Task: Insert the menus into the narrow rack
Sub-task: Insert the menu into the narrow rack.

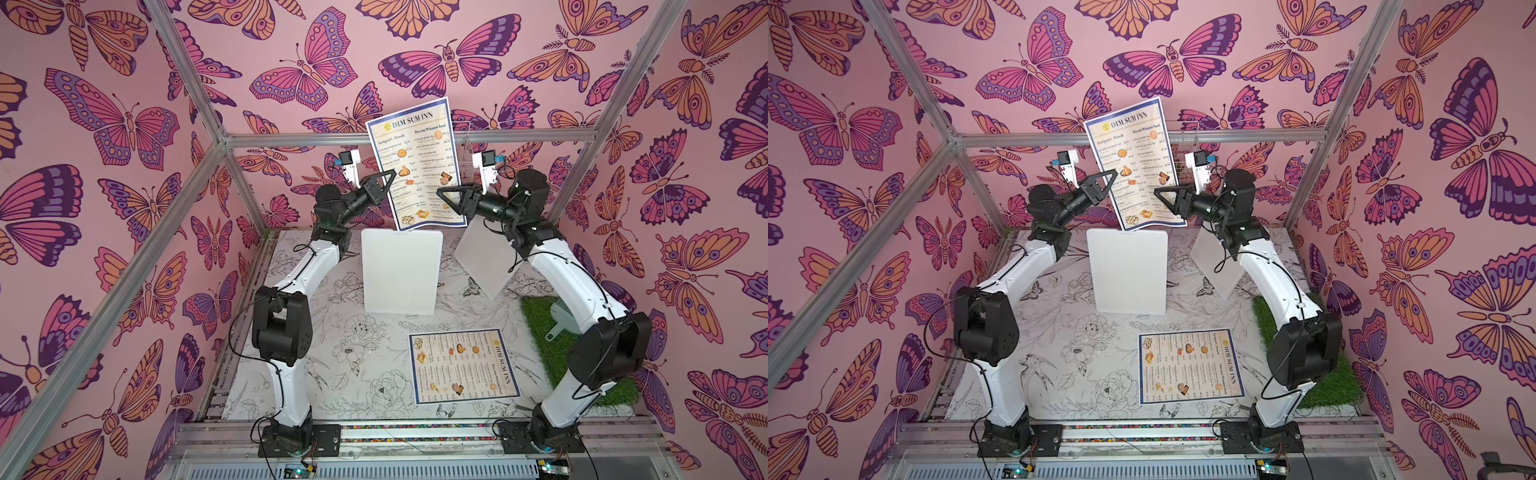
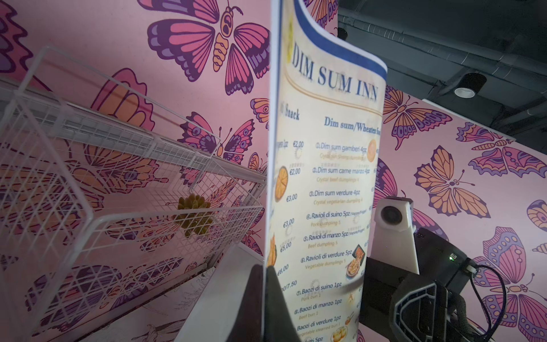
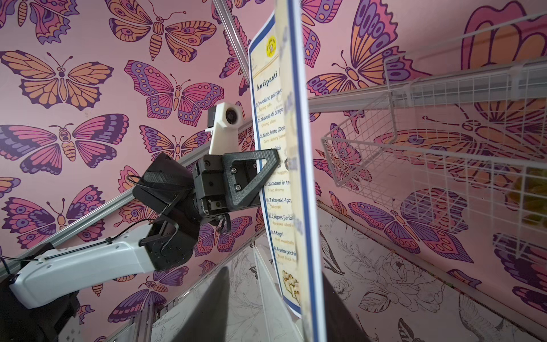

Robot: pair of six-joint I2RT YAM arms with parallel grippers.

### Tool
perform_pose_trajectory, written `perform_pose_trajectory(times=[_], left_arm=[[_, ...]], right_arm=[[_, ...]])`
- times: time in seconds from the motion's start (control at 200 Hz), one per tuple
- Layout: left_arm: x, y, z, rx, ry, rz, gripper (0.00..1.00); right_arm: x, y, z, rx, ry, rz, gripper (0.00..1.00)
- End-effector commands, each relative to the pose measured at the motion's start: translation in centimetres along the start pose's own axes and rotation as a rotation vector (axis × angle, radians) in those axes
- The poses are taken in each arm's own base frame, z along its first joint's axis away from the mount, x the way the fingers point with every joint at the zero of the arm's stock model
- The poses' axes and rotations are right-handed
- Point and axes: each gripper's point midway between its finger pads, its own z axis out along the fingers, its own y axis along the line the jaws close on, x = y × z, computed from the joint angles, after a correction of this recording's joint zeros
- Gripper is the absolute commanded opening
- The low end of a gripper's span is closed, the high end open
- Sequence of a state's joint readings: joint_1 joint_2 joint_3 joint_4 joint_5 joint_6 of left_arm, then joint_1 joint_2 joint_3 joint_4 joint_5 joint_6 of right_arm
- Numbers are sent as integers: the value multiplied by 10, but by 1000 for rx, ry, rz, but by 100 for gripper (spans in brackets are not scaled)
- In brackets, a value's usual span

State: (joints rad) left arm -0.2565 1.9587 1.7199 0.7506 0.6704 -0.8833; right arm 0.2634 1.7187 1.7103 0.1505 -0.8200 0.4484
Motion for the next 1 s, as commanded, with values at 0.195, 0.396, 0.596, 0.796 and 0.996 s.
perform_pose_trajectory(times=[0.195,0.396,0.596,0.796,0.996], left_arm=[[-17,-23,-8,-1,-35,47,0],[-15,-17,-12,-15,-37,40,0],[-16,-11,-16,-21,-47,29,0],[-18,-9,-20,-29,-49,28,0],[-20,-7,-23,-35,-54,30,0]], right_arm=[[-13,17,0,-41,-21,-22,45],[-11,18,5,-49,-14,-18,45],[-9,19,8,-56,-8,-16,45],[-8,20,11,-56,-3,-17,45],[-6,22,15,-65,5,-16,45]])
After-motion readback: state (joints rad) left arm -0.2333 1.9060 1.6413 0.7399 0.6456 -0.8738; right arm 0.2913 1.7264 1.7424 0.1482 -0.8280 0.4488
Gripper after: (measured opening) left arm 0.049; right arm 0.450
